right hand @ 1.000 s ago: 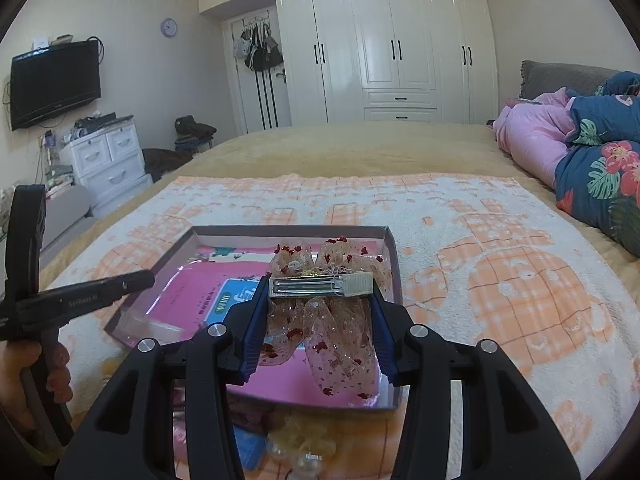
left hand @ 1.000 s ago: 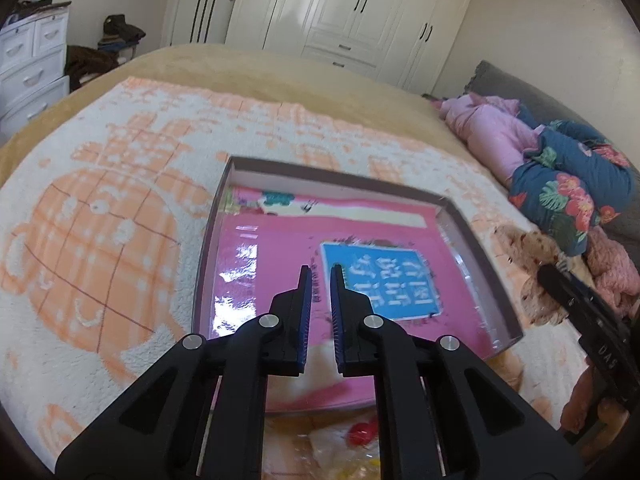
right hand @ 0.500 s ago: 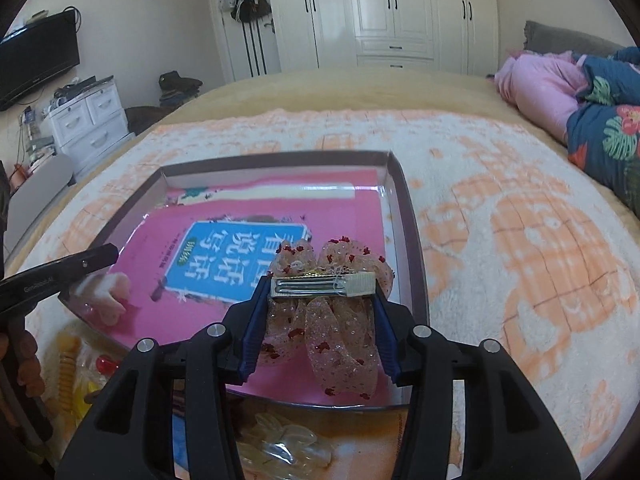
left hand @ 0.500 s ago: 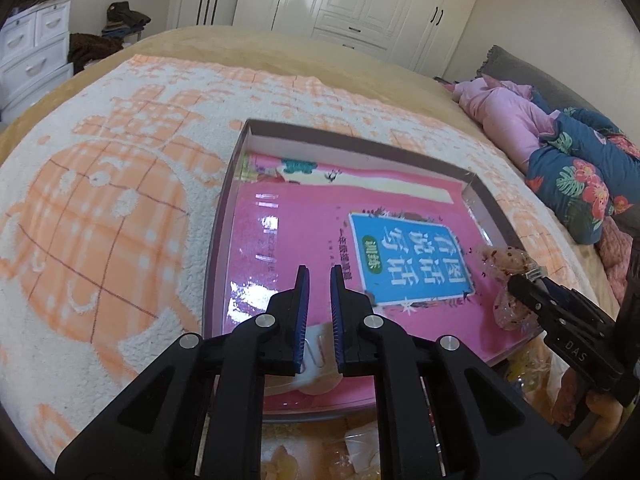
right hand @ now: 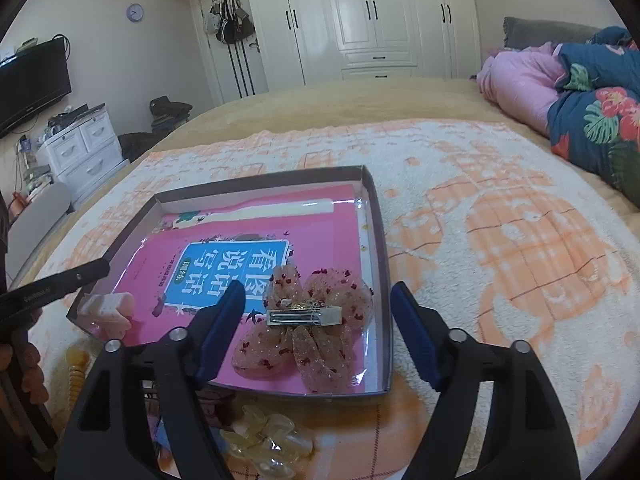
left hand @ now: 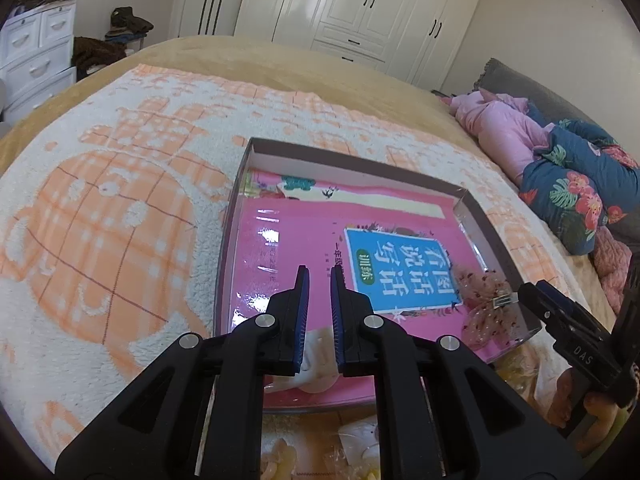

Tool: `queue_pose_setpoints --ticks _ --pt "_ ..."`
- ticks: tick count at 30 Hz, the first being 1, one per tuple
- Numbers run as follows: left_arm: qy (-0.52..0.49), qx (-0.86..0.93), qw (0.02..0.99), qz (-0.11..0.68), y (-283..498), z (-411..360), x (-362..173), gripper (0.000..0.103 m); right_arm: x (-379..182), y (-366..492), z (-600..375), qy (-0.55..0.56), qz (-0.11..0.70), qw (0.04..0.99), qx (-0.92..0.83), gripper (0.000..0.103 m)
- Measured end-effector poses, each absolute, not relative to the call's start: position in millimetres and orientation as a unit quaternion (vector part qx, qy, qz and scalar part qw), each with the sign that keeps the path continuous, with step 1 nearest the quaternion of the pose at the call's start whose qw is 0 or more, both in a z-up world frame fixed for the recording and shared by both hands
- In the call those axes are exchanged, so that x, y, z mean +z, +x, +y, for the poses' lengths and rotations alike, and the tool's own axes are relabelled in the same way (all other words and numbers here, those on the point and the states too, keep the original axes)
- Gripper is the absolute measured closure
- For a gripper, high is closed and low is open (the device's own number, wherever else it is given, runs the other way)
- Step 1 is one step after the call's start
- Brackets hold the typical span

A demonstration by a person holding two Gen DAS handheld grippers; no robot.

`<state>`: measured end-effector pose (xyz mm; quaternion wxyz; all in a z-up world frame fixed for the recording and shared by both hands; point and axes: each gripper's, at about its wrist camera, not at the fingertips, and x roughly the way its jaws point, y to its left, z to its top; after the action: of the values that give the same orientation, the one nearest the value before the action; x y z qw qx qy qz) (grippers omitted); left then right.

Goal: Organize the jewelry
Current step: 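Carry the claw clip into the box with the left tool while the right carries the bow clip, then open both tools to release the claw clip and bow clip onto the pink book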

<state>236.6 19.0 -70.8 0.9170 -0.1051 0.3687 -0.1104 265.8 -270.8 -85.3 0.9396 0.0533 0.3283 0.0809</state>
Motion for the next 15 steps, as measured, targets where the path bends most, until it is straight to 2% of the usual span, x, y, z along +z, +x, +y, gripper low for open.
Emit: queue_pose_setpoints --ticks 2,4,15 --pt "-0.105 -0.112 0.919 0.363 232 20 -66 0.095 -82 262 -271 0.051 0.321 0.943 0.079 0.025" --pt "-0.101 -0.110 0.923 0.354 228 20 -60 0.087 -77 257 -270 0.045 0.308 0.947 0.075 0.021" --pt "-0.098 -0.102 0.939 0.313 205 22 -34 0.072 -48 227 -270 0.031 0.236 0.969 0.063 0.010"
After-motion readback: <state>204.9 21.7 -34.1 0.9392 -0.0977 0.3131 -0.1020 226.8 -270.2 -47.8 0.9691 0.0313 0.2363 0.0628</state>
